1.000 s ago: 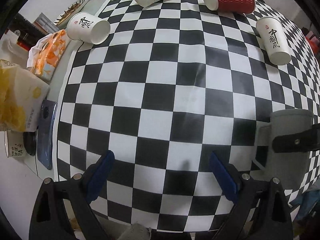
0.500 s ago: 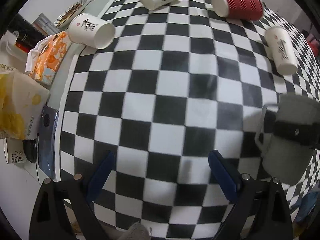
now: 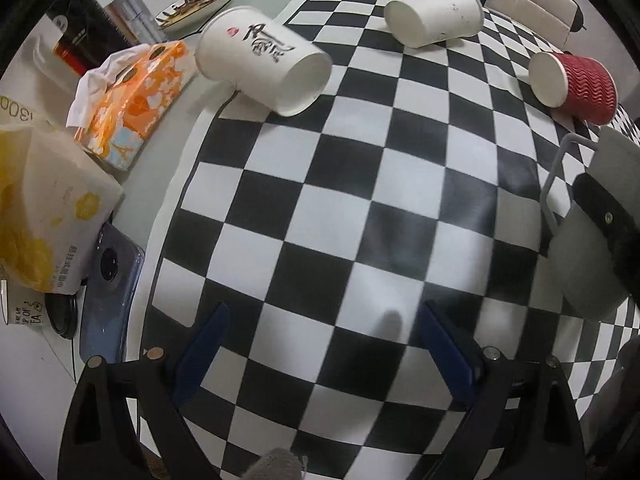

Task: Flip cup upright
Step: 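Rotate the grey mug opening-up with the right tool and lower it onto the table, then open the right tool and pull it back from the upright mug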

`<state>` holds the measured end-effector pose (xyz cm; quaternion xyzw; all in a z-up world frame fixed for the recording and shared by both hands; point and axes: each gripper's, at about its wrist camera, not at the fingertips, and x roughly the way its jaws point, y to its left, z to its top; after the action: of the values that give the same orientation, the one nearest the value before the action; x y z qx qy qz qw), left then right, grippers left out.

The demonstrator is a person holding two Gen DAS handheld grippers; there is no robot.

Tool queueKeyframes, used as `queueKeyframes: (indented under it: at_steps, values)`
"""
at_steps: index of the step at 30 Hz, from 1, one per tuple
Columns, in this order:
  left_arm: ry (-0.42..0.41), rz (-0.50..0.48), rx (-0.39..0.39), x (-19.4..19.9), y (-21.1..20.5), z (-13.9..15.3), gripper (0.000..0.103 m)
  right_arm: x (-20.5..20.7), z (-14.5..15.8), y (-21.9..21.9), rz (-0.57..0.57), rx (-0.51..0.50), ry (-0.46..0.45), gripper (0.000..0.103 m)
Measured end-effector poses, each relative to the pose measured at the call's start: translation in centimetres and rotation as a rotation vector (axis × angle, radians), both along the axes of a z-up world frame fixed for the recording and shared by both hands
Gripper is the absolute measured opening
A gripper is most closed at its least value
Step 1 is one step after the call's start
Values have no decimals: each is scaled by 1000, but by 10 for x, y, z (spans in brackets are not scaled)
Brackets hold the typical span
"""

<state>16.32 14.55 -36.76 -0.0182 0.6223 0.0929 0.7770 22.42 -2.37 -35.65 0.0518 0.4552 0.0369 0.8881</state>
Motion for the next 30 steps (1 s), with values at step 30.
queueKeyframes:
  at_steps: [30]
  values:
    - [-176, -105, 44, -55, -17, 67, 99, -124, 37, -17, -2, -99, 144, 91]
